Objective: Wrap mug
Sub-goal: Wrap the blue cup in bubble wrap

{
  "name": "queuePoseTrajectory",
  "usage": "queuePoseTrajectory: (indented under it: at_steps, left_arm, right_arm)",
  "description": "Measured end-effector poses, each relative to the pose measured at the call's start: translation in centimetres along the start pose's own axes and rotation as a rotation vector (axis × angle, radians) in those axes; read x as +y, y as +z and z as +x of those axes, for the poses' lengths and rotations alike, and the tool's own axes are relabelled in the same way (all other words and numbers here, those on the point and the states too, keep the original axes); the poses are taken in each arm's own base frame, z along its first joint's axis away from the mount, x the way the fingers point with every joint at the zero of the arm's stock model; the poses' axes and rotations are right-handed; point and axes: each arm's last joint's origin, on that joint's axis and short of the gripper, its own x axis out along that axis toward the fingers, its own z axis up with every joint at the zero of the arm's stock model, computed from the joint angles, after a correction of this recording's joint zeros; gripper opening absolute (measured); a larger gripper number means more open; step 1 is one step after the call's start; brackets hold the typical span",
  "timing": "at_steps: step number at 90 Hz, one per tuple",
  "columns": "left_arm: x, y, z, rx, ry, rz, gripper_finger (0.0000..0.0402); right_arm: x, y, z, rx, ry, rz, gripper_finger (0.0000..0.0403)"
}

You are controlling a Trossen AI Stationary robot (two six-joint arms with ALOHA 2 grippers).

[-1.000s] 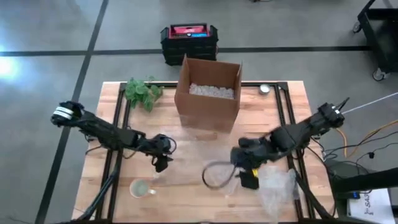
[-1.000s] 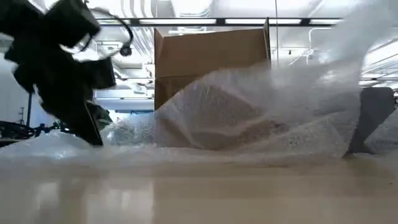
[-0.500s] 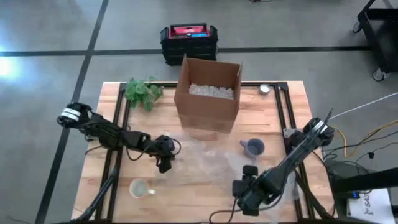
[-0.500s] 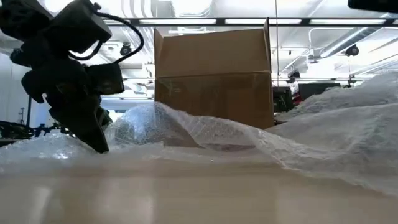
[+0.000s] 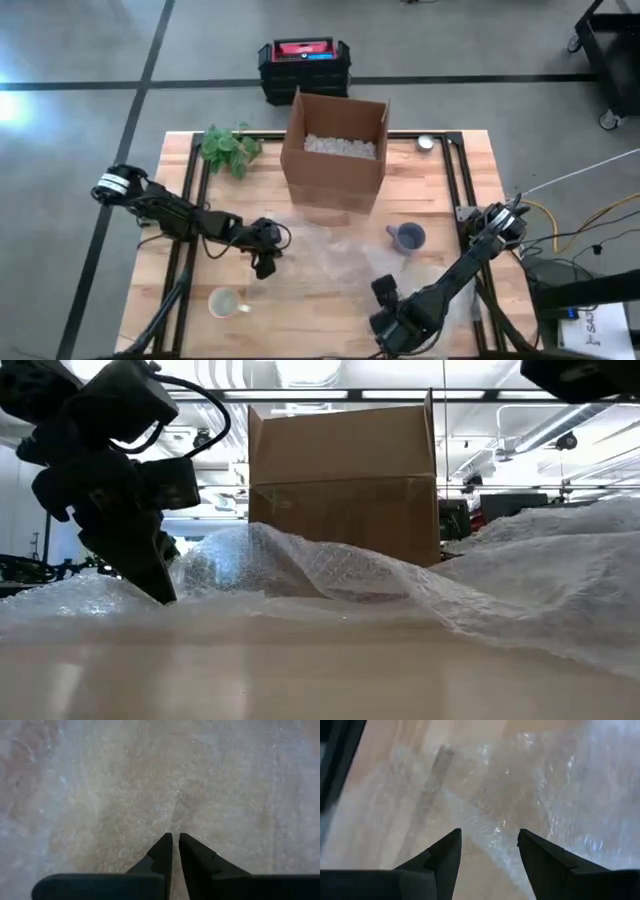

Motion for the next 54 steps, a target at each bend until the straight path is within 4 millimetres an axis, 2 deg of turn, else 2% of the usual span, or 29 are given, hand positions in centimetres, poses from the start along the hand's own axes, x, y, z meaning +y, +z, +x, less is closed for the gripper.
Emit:
queuePoseTrajectory:
  at_steps: [20, 27, 33, 39, 46, 50, 54]
  left_arm:
    - [0.0, 0.0, 0.0, -0.005, -0.003, 0.002, 0.002]
    - [0.0, 0.1, 0.0, -0.006, -0.003, 0.002, 0.002]
    - [0.0, 0.1, 0.0, -0.006, -0.003, 0.007, 0.002]
    - [0.0, 0.1, 0.0, -0.006, -0.003, 0.01, 0.002]
    - [0.0, 0.0, 0.0, -0.004, -0.002, 0.013, 0.002]
    - [0.0, 0.0, 0.0, -0.004, -0.002, 0.013, 0.002]
    - [0.0, 0.0, 0.0, 0.003, -0.008, 0.013, 0.002]
  right_arm:
    - [0.6, 0.5, 2.8, 0.03, -0.006, -0.176, 0.0181]
    - [0.7, 0.4, 3.7, 0.071, -0.012, -0.212, 0.0164]
    - [0.7, 0.3, 4.0, 0.081, -0.037, -0.231, 0.0134]
    - [0.5, 0.4, 3.6, 0.07, -0.052, -0.237, 0.0088]
    - [-0.2, 0.5, 2.3, 0.044, -0.049, -0.216, 0.0026]
    - [-0.6, 0.6, 1.3, 0.017, -0.048, -0.19, 0.0011]
    - [-1.2, 0.6, 0.0, -0.014, -0.045, -0.145, 0.0013]
